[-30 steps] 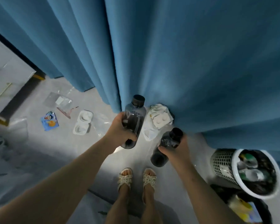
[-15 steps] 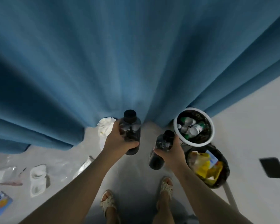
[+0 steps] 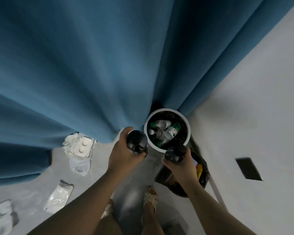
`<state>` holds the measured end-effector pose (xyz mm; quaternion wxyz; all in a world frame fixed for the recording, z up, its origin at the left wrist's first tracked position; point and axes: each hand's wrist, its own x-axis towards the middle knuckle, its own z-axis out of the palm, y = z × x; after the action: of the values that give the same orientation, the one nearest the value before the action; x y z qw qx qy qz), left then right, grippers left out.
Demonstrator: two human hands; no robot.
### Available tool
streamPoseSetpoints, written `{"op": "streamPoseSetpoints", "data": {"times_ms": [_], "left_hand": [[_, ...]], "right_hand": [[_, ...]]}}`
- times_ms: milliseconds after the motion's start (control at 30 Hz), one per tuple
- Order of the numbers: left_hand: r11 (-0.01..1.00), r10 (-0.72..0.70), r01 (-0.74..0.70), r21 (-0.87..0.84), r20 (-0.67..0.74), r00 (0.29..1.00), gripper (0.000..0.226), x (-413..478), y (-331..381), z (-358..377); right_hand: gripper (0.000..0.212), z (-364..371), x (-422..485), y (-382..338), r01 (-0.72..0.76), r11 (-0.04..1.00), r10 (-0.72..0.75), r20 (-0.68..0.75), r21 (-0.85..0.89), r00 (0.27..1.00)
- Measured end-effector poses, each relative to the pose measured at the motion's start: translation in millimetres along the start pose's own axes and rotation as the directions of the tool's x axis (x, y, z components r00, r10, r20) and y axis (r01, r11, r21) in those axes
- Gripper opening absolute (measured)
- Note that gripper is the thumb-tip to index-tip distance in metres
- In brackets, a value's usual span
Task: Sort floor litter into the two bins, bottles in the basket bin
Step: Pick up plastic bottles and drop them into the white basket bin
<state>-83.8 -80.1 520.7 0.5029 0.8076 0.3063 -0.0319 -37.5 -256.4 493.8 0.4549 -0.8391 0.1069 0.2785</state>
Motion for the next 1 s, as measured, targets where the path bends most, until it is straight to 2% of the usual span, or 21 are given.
{"op": "streamPoseSetpoints", "data": {"times_ms": [67,233,433,633,800,1000], "left_hand": [[0.999,0.042,-0.043,0.025,0.022,0.999,0.066,12,4,14],[0.995,0.016,-0.026,0.101,0.096,0.995,0.071,49,6,37],[0.989,-0.027,0.000,0.147,0.185,0.982,0.064,106,2,64],[0.992,-0.055,0.027,0.120,0.239,0.969,0.066,166,-7,97],[0.997,-0.073,0.071,0.017,0.241,0.968,0.064,200,-13,135],[0.988,-0.107,0.126,-0.085,0.197,0.975,0.071,226,-32,181]], "right_hand": [[0.058,-9,13,7,-0.015,1.000,0.015,-0.037,-0.003,0.999],[0.065,-14,39,9,-0.011,0.999,0.006,-0.103,-0.052,0.995],[0.058,-11,90,8,-0.096,0.995,0.093,-0.220,-0.003,0.971],[0.059,1,143,19,-0.151,0.980,0.186,-0.335,0.130,0.924],[0.064,2,181,43,-0.132,0.985,0.166,-0.407,0.110,0.898],[0.050,4,210,75,-0.135,0.990,0.144,-0.352,0.049,0.925]]}}
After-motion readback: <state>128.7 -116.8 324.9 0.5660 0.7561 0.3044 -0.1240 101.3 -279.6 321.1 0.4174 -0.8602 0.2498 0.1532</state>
